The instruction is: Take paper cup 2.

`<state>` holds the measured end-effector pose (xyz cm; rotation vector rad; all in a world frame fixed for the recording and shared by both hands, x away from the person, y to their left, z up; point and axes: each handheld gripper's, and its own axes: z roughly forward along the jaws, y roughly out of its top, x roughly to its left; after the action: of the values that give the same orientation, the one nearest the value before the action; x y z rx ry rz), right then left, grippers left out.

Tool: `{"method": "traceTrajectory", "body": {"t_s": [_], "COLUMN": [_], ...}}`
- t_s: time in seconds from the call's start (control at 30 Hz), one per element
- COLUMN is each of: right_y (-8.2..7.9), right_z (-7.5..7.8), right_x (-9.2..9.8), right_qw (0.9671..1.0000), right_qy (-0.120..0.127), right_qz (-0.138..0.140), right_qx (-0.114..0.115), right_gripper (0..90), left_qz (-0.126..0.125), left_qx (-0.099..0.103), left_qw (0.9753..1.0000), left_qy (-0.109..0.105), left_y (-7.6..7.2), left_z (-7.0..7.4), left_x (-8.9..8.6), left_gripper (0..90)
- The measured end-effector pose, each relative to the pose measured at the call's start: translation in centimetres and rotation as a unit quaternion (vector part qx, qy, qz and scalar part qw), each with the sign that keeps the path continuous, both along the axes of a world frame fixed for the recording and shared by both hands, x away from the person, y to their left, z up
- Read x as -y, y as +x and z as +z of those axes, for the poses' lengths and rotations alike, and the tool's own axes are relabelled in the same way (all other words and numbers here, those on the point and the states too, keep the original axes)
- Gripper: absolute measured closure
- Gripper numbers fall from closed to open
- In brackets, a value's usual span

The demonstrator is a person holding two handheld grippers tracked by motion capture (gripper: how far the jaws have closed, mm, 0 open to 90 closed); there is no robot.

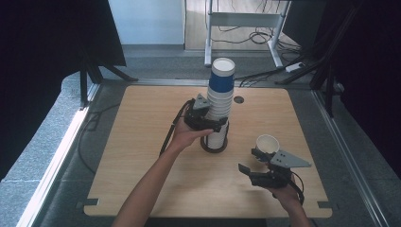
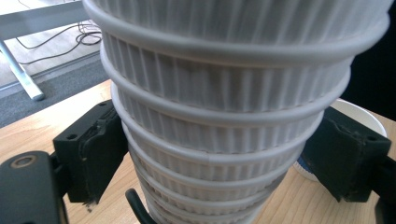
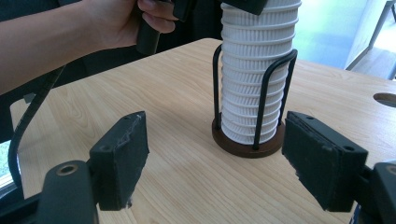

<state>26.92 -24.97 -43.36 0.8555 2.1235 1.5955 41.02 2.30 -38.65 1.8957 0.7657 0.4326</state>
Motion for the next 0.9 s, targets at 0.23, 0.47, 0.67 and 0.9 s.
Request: {"method": "traceTrajectory", "body": {"t_s": [0.23,0.47,0.67,0.9], "right_y": [0.2,1.4,3.1,4.7], "right_z": [0.0,0.5,1.6,4.5], "right_x": [-0.5,-0.6,-0.1,0.0], "right_qw": [1.0,1.0,0.9997,0.9992], "right_qy": [-0.006,-0.005,0.016,0.013], "right_qz": [0.006,0.007,0.019,0.036], "right_qx": [0.0,0.003,-0.002,0.015], "right_gripper": [23.2,23.9,24.9,25.7], "left_qz": [0.0,-0.003,-0.004,-0.006], "left_qx": [0.01,0.013,0.014,0.015], "left_qw": [1.0,0.9999,0.9999,0.9998], "left_qy": [-0.001,0.0,0.006,0.007], "left_y": [-0.2,-0.2,-0.2,-0.2], "left_z": [-0.2,-0.2,-0.2,-0.2], "left_x": [0.0,-0.1,0.0,0.0], "left_gripper": [12.7,13.0,13.1,13.2]}}
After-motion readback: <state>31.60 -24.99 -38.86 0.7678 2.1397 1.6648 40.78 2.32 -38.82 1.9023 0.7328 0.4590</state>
